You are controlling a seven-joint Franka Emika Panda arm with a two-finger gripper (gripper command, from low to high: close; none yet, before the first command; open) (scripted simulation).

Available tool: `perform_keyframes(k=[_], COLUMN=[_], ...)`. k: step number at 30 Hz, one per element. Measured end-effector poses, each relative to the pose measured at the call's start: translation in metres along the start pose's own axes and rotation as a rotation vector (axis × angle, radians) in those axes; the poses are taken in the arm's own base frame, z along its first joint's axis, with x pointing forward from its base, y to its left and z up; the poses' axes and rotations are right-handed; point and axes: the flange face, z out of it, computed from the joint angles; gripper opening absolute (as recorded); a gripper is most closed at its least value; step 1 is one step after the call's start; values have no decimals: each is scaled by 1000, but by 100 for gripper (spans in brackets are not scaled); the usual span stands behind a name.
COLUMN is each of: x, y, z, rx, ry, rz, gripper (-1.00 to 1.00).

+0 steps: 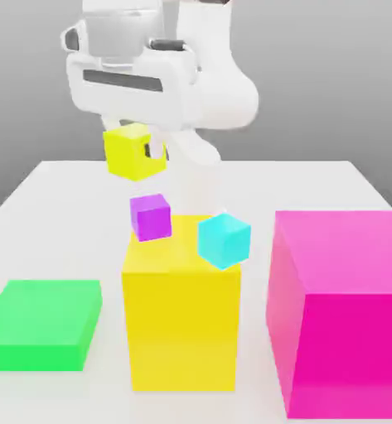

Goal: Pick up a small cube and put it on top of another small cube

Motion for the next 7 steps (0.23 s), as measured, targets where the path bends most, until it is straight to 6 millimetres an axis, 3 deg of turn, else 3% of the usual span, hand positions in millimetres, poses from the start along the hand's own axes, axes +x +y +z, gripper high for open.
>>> perform_keyframes(k=[3,4,7], x=[-2,-2,-2], y=[2,3,3], z=[39,46,46], rx=[-1,-1,-1], ry=[3,3,3], rz=[3,3,3], gripper=[-100,100,100])
